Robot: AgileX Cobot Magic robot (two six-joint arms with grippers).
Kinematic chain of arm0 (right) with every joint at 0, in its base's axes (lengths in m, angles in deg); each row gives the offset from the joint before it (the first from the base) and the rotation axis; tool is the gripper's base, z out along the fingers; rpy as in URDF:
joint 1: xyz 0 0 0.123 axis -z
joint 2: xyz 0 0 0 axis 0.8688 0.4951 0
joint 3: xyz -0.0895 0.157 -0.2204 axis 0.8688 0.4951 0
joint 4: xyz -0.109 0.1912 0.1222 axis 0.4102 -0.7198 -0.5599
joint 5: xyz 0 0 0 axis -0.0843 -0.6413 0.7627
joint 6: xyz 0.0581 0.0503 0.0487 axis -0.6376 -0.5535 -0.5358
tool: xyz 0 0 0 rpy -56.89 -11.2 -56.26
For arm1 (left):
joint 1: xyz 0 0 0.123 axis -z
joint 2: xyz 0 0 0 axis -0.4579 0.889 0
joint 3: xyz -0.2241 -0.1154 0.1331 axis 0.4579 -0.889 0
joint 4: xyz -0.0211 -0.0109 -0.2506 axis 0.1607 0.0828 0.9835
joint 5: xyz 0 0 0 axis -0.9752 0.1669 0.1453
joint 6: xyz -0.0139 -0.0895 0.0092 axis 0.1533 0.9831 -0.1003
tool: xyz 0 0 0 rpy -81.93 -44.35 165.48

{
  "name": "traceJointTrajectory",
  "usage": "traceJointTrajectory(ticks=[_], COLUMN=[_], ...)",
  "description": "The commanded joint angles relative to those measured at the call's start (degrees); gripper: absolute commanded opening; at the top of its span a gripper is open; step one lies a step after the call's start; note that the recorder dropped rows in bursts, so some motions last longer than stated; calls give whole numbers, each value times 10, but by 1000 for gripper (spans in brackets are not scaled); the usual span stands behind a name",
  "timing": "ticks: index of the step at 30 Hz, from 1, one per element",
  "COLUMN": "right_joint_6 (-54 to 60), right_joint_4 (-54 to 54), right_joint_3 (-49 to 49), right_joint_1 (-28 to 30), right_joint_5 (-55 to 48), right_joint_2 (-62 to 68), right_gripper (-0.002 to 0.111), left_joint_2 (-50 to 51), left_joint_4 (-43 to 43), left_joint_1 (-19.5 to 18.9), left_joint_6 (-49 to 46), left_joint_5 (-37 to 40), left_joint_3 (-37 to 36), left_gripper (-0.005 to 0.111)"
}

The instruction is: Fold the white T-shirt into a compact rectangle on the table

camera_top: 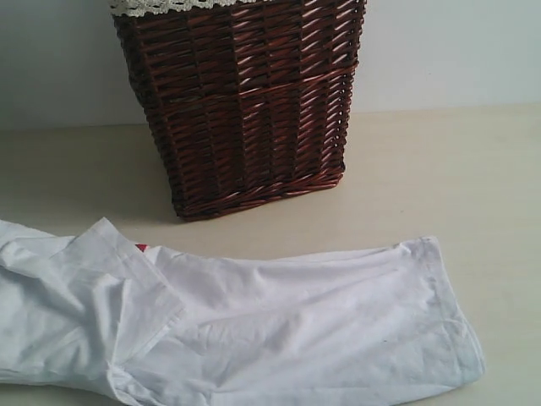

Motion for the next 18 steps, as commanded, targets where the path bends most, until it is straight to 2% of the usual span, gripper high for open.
traceJointTrajectory(ticks=[1, 6, 10, 14, 18], right_joint_6=[5, 5, 5, 5, 5], right_joint_4=[0, 0, 0, 0, 0], right_joint_3=[3, 3, 3, 3, 3], right_joint_1=[0, 0, 0, 0, 0], right_joint_5=[2, 2, 2, 2, 2], right_joint_2=[0, 0, 0, 0, 0], right_gripper=[0, 0, 0, 0, 0], left_joint_2=[-4, -4, -4, -4, -5], left_joint_4=[-9, -10, -12, -12, -8], left_joint_1=[-50, -105, -133, -149, -148], left_joint_6=[1, -20, -37, -37, -36], left_joint_5=[-11, -9, -9, -9, 3], left_joint_3=[-2, -2, -2, -2, -2], left_gripper=[0, 0, 0, 0, 0])
